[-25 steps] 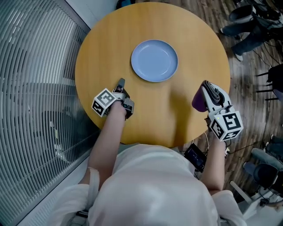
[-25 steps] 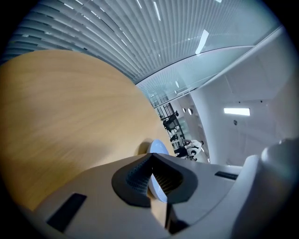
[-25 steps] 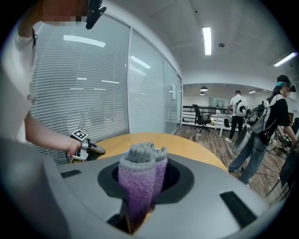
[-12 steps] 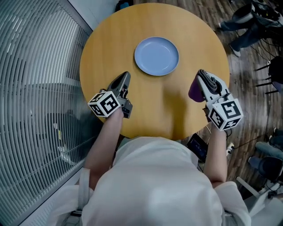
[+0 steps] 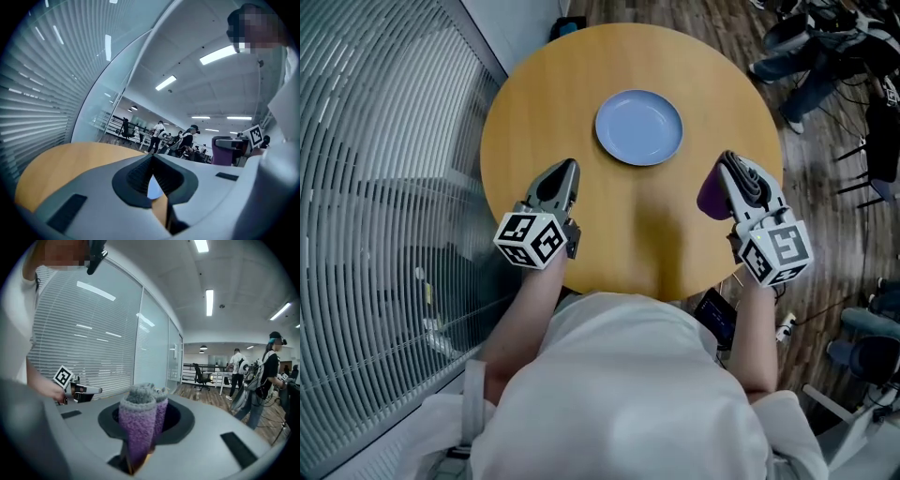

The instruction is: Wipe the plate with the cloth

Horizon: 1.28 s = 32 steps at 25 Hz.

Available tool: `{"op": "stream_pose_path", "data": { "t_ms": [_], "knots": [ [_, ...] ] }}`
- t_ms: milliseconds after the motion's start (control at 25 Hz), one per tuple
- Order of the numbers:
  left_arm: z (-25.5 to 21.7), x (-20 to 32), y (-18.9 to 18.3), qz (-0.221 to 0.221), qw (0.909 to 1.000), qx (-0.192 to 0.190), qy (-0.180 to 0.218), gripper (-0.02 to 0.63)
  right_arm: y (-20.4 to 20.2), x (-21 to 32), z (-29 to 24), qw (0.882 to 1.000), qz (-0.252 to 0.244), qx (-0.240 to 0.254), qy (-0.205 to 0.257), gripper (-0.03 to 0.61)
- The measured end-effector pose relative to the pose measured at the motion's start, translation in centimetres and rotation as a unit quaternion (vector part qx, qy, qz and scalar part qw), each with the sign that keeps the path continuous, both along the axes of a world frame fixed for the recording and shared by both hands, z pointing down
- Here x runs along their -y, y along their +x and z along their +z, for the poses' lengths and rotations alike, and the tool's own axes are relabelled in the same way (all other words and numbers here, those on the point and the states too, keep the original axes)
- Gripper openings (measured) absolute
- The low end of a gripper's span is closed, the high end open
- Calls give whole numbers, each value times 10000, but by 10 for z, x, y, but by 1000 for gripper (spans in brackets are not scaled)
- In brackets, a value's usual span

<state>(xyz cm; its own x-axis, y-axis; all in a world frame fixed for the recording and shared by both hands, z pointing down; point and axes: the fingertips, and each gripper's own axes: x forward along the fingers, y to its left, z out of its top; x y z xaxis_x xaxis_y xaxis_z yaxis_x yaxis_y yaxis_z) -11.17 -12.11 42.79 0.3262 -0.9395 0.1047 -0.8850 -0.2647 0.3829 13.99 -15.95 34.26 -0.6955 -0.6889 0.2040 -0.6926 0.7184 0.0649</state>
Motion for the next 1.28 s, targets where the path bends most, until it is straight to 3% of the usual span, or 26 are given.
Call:
{"op": "stream_pose_path", "data": {
  "t_ms": [280,680,1280],
  "knots": [
    [-52,-21,-7,52,9941,752,779,12,-9,-21,-27,9973,389,444,442,89],
    [-70,-37,-7,267,9861,1299,998,14,-14,-37,-50,9909,732,787,808,87],
    [-68,-46,-24,385,9841,1331,1111,12,-39,-51,-52,9879,812,797,1054,87]
  ]
}}
